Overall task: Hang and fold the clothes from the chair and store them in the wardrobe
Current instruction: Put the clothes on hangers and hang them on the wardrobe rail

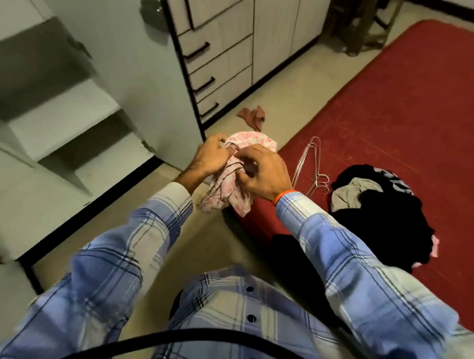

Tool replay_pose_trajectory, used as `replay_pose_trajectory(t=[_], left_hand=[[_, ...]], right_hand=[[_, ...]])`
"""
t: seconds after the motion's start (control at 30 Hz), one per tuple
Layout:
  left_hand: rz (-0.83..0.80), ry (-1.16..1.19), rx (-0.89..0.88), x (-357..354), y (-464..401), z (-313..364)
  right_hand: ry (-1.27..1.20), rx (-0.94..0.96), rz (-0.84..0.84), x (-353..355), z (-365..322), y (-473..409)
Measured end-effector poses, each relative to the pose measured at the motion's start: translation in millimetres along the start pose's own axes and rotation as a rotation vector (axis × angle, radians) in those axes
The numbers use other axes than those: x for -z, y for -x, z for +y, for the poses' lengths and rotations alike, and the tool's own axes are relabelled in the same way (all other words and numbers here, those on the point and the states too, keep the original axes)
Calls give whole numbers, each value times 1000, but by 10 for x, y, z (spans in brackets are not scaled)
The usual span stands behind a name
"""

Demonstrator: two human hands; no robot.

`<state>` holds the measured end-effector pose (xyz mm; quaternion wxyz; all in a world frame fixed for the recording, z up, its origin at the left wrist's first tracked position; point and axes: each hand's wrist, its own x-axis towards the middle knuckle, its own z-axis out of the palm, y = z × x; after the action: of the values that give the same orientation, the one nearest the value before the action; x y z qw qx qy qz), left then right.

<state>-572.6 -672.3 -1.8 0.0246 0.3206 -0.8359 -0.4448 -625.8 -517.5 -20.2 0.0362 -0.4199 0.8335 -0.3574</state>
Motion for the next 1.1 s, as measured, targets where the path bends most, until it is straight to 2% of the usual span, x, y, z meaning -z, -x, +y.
replay_pose_trajectory(t=[0.23, 0.4, 0.53, 0.67, 0.93, 1.1], left_hand=[[59, 98, 73, 879, -1, -558], [53, 242, 114, 1295, 76, -1019], [78, 267, 116, 1538, 231, -1167], [22, 190, 158, 1698, 292, -1365], [267, 115, 167, 1740, 380, -1391], [222, -7, 166, 1819, 327, -1382]], right_hand=[[0, 21, 14, -616, -730, -486], [-42, -118, -10, -968, -1175, -748], [-43, -127, -62, -1183, -1413, -924], [-53, -74, -142, -1304, -1539, -1033], [-93, 76, -341, -1255, -1627, -1294], [-93, 111, -469, -1115, -1500, -1416]])
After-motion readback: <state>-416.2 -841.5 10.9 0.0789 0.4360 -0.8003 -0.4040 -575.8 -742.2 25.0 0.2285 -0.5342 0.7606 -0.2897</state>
